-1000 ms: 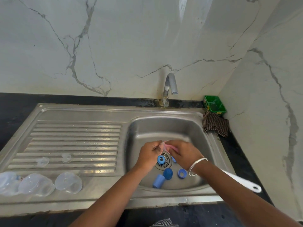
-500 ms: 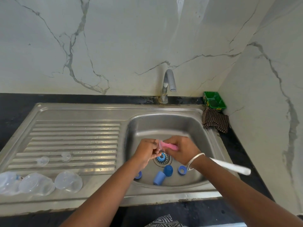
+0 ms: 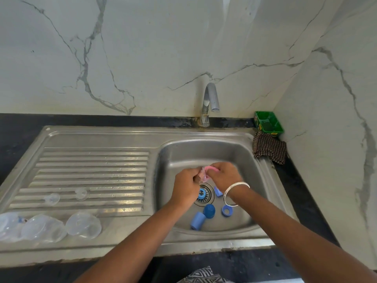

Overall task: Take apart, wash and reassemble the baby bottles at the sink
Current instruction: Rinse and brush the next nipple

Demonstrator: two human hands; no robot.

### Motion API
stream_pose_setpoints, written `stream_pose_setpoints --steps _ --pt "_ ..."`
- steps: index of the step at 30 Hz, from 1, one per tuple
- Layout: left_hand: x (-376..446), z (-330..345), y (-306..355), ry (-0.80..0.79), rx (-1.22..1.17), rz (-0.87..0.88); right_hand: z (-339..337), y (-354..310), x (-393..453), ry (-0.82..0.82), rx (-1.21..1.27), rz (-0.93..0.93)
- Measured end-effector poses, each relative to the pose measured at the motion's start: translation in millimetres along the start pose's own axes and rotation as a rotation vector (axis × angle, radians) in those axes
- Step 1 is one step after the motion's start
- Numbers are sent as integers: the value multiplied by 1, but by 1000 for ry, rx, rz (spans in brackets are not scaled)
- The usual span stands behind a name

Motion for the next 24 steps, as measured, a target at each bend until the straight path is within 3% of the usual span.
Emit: stream_pose_setpoints --steps 2,4,5,7,11,14,19,21,24 --pt "0 -1 0 38 171 151 7 6 -3 -52 303 304" --pt "-1 -3 2 58 230 202 9 6 -7 -78 463 446" --pt "0 -5 4 70 218 178 9 5 -6 -86 468 424" --pt "3 -10 4 74 98 30 7 0 1 -89 294 209" --pt "5 0 -14 -53 -562 -577 6 -11 3 -59 -238 -413" --pt "-5 12 -17 -147 -899 -944 -2 -5 -2 -92 -403 -649" --pt "-10 38 -13 -247 -1097 -1124 -25 14 8 -136 -477 -701" --pt "-2 46 -10 -241 -1009 -1092 -34 26 16 -112 -439 -619" --pt "18 46 -8 -178 -664 -892 -55 50 31 37 -258 -428"
Point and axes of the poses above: each hand's wrist, its own x-axis towards the middle knuckle, its own z-axis out of the palm, y = z × x, the point moved 6 cm from there along x, towards the middle knuckle, and after that the axes turned 2 degrees about -z, right-handed, at the moved point
